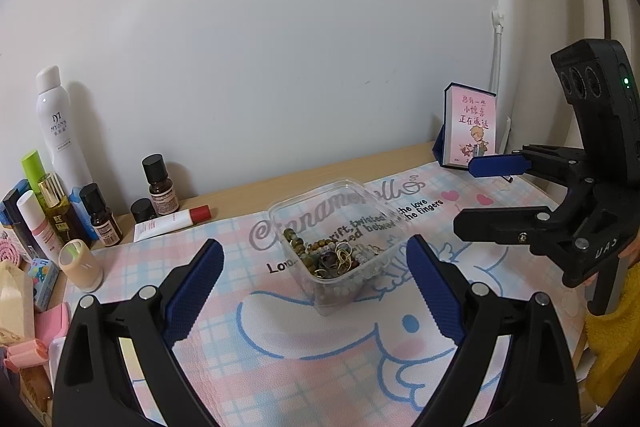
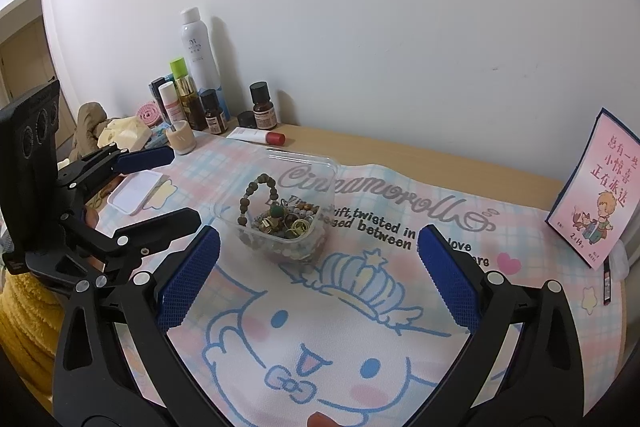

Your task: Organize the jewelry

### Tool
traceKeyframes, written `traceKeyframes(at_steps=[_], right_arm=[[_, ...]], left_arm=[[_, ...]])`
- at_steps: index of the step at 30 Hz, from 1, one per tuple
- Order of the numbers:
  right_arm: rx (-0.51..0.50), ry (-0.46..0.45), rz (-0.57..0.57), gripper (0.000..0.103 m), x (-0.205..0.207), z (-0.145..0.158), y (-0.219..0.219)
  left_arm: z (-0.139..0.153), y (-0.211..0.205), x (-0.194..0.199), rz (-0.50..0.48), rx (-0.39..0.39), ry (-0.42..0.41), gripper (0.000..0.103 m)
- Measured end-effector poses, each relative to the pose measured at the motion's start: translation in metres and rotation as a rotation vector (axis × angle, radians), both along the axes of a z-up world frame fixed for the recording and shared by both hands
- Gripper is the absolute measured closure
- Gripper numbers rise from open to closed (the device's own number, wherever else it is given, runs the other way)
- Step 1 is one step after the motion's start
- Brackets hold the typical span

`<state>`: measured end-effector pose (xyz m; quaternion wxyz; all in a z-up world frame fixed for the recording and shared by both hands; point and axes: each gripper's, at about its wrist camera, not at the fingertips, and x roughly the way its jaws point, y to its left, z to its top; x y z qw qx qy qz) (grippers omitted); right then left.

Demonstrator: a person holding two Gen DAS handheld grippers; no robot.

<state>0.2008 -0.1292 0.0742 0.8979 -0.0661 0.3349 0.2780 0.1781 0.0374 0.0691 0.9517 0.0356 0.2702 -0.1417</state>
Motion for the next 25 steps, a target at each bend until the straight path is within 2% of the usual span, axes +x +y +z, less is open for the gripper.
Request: traceKeyframes(at_steps=[25], right_arm=[[0.002, -0.003, 0.015, 0.008, -0.0014, 0.0019, -0.0002]], left_arm=[[-0.0019, 0.0012, -0.0008, -0.009, 0.008, 0.004, 0.012]])
